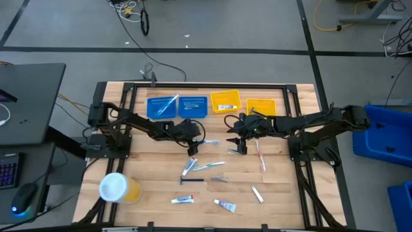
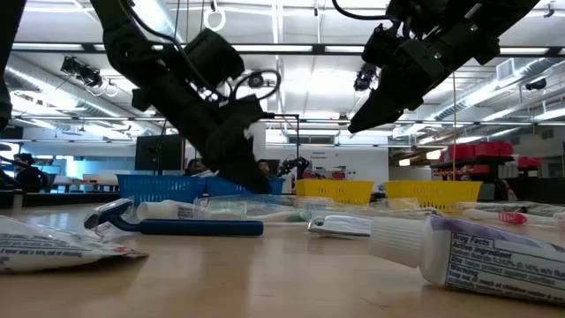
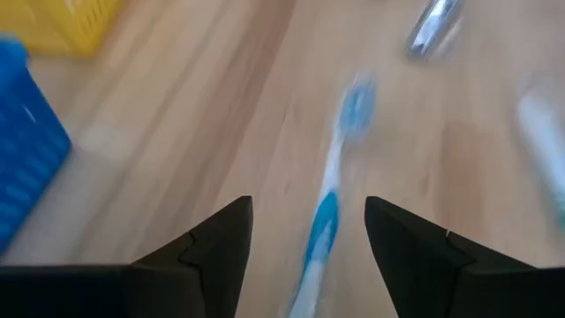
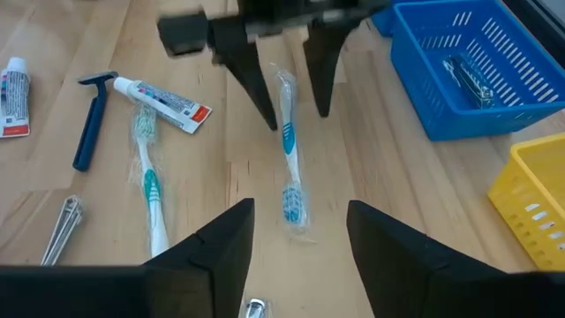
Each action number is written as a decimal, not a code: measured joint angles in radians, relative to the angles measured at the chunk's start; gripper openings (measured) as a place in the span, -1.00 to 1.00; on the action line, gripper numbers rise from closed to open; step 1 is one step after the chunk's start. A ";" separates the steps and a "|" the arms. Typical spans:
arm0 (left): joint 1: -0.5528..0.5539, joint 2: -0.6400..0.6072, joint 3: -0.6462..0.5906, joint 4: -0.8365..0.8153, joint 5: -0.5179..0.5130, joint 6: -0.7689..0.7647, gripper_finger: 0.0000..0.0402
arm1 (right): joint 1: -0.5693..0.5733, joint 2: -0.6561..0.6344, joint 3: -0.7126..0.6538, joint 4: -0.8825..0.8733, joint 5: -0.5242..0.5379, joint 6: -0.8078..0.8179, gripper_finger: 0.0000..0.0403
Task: Pick & Place Travel size toiletries
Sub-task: Put the blue toothbrush into the left blue bin
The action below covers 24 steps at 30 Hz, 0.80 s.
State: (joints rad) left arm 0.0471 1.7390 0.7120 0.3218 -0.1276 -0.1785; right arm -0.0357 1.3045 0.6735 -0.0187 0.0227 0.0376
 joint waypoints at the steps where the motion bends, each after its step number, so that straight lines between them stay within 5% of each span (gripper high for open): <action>1: 0.000 0.008 -0.001 -0.007 0.002 -0.003 0.12 | 0.000 0.000 0.000 0.000 0.000 0.000 -0.07; 9: -0.001 0.031 -0.001 -0.030 0.002 -0.012 -0.04 | 0.000 0.000 0.000 0.000 0.000 0.000 -0.15; 20: -0.001 0.025 0.003 -0.150 0.010 -0.028 -0.79 | 0.000 0.000 0.000 -0.001 0.000 0.000 -0.25; 24: -0.002 0.007 0.001 -0.165 0.014 -0.058 -0.85 | 0.000 0.000 0.000 -0.001 0.000 0.000 -0.28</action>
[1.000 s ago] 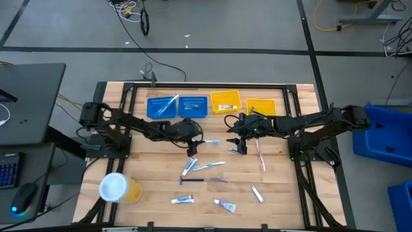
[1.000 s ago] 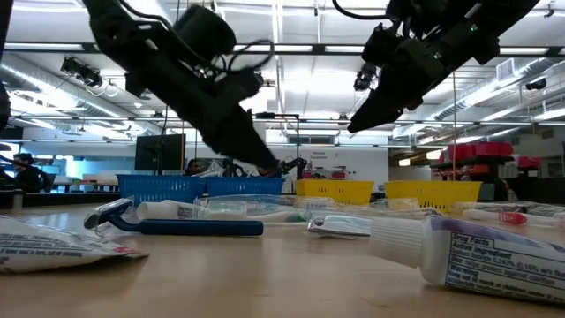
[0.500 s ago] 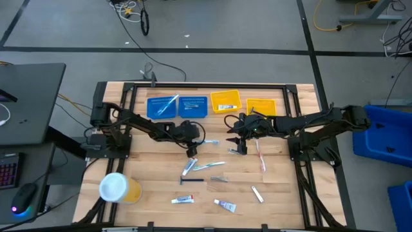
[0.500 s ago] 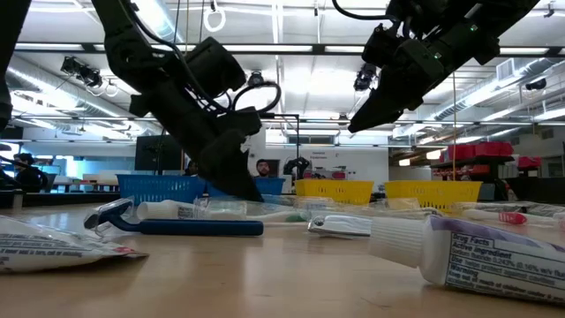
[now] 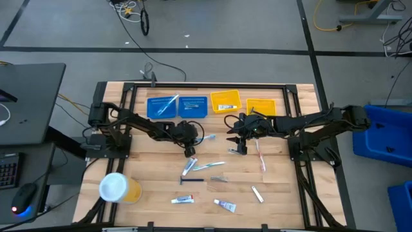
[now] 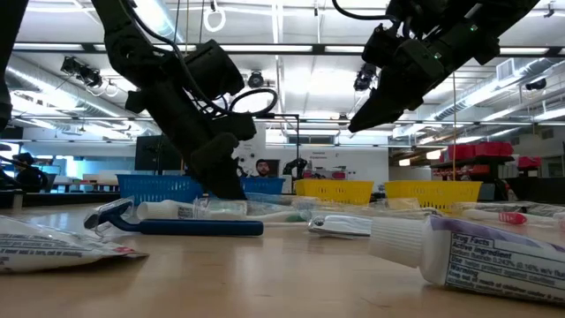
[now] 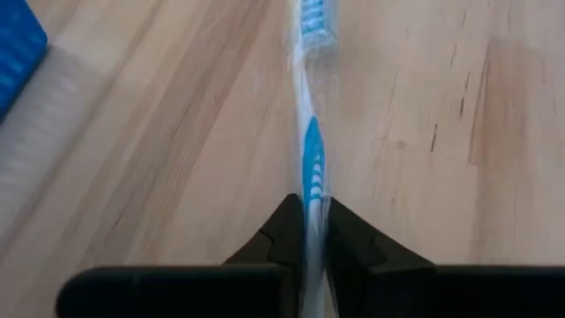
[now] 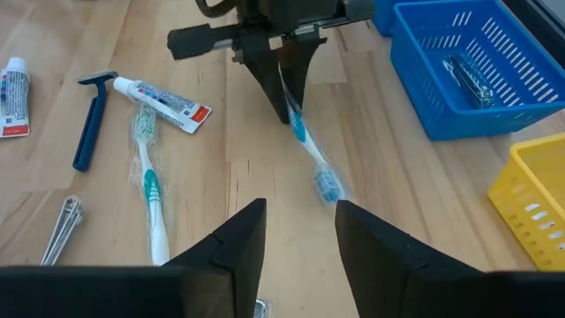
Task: Pick & Place Travel size toiletries
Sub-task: Put the blue toothbrush into the left blue bin
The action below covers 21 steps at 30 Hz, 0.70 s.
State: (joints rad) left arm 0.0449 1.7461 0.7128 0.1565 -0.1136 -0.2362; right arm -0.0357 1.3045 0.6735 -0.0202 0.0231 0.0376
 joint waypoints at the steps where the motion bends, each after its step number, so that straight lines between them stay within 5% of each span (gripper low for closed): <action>1: -0.005 -0.009 -0.001 -0.008 0.001 -0.001 -0.85 | 0.000 0.000 0.000 -0.001 0.000 0.000 -0.28; 8: -0.079 -0.162 -0.004 -0.173 -0.095 -0.053 -0.80 | 0.000 0.000 0.000 -0.002 0.000 0.000 -0.25; 15: -0.131 -0.400 -0.002 -0.548 -0.379 -0.254 -0.84 | 0.000 0.000 0.000 0.001 0.000 0.000 -0.18; 21: -0.046 -0.548 -0.003 -0.782 -0.548 -0.334 -0.82 | 0.000 0.000 0.000 0.001 0.000 0.000 -0.15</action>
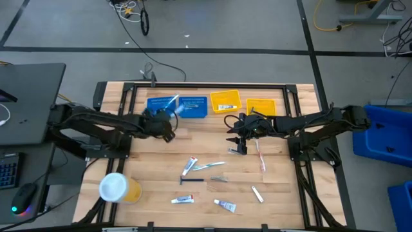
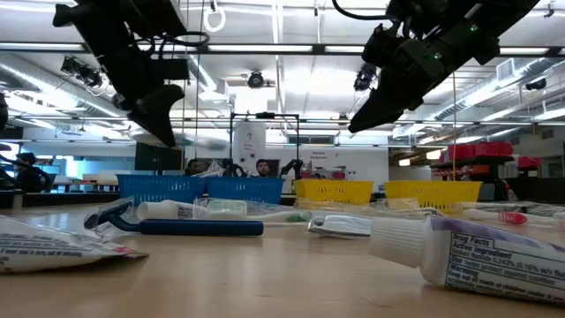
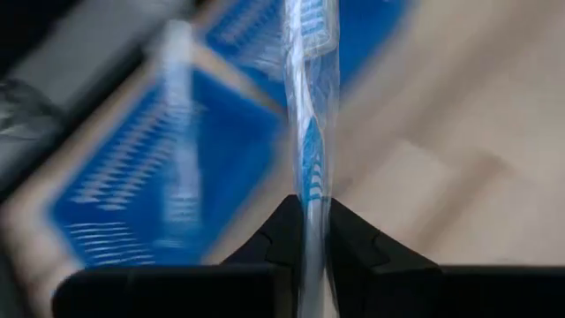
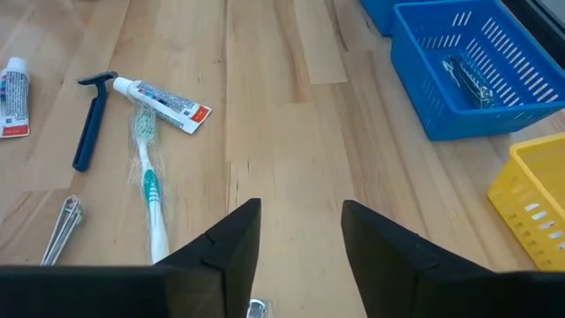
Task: Pick & Place Travel size toiletries
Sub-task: Put the blue toothbrush into the left blue bin
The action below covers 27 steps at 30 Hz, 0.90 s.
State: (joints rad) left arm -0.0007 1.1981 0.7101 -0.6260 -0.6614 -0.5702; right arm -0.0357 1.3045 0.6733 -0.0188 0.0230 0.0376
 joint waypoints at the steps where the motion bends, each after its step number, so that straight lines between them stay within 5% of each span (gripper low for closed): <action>1: 0.019 -0.016 0.000 -0.007 -0.036 0.002 -0.82 | 0.000 0.000 0.000 0.000 0.000 0.000 -0.15; 4: 0.089 -0.044 0.000 0.013 -0.119 0.007 -0.84 | 0.000 0.000 0.000 0.000 0.000 0.000 -0.14; 9: 0.212 -0.025 -0.020 0.070 -0.118 0.093 -0.81 | 0.000 0.000 0.000 0.000 0.000 0.011 -0.12; 14: 0.315 0.002 -0.106 0.264 0.006 0.271 -0.83 | 0.000 0.000 0.000 -0.001 -0.001 0.011 -0.10; 19: 0.386 0.014 -0.133 0.330 0.002 0.423 -0.81 | 0.000 0.000 0.000 -0.002 -0.001 0.011 -0.09; 27: 0.481 0.014 -0.133 0.388 0.175 0.593 -0.82 | 0.000 0.000 0.000 -0.002 -0.001 0.011 -0.06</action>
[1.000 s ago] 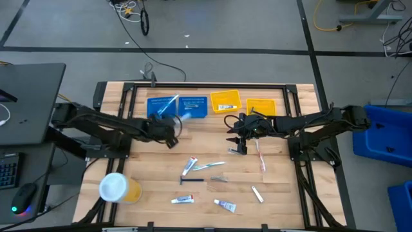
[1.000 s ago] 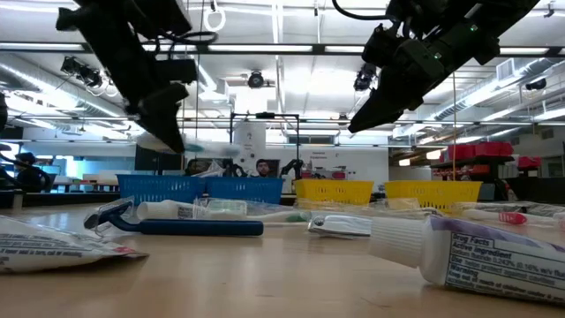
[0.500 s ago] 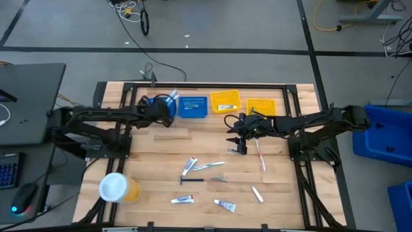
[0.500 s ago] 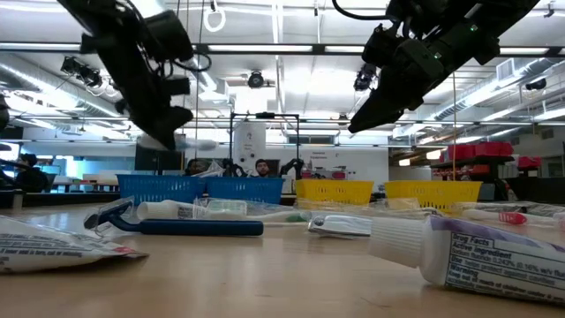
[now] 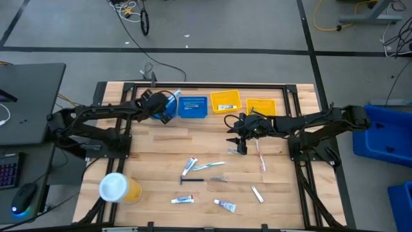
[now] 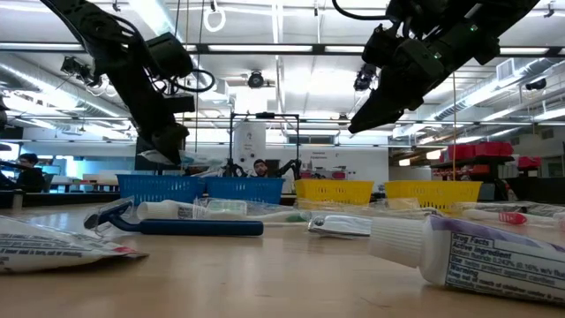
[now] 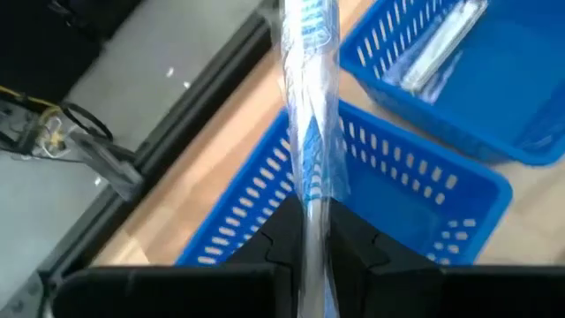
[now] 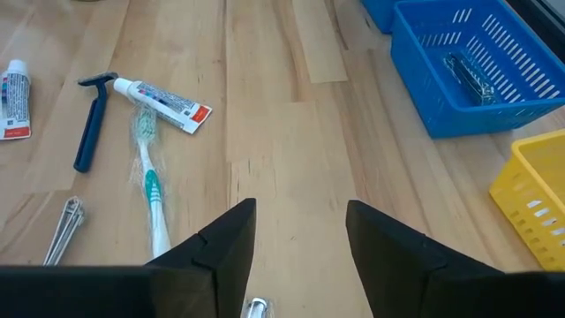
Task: Pick & Place Travel size toiletries
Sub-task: Put the blue toothbrush into the left blue bin
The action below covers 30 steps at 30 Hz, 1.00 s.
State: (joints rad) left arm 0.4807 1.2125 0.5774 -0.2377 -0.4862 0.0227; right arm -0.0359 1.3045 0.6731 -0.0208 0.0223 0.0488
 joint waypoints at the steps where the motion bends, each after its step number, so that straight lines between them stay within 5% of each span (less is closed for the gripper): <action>1: 0.001 0.002 0.000 0.004 -0.015 0.012 -0.81 | 0.000 0.000 0.000 0.000 0.000 0.000 -0.06; 11: 0.018 0.018 -0.125 0.191 -0.020 -0.001 -0.79 | 0.000 0.000 0.000 -0.005 -0.002 0.000 -0.17; 23: 0.024 0.018 -0.138 0.145 -0.044 -0.003 -0.52 | 0.000 0.000 0.000 -0.021 0.000 0.000 -0.26; 30: 0.022 0.018 -0.131 0.145 -0.070 -0.035 -0.32 | 0.000 0.000 0.000 -0.019 0.001 -0.004 -0.15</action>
State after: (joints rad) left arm 0.5023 1.2301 0.4462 -0.0926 -0.5565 -0.0120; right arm -0.0360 1.3045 0.6731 -0.0402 0.0229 0.0449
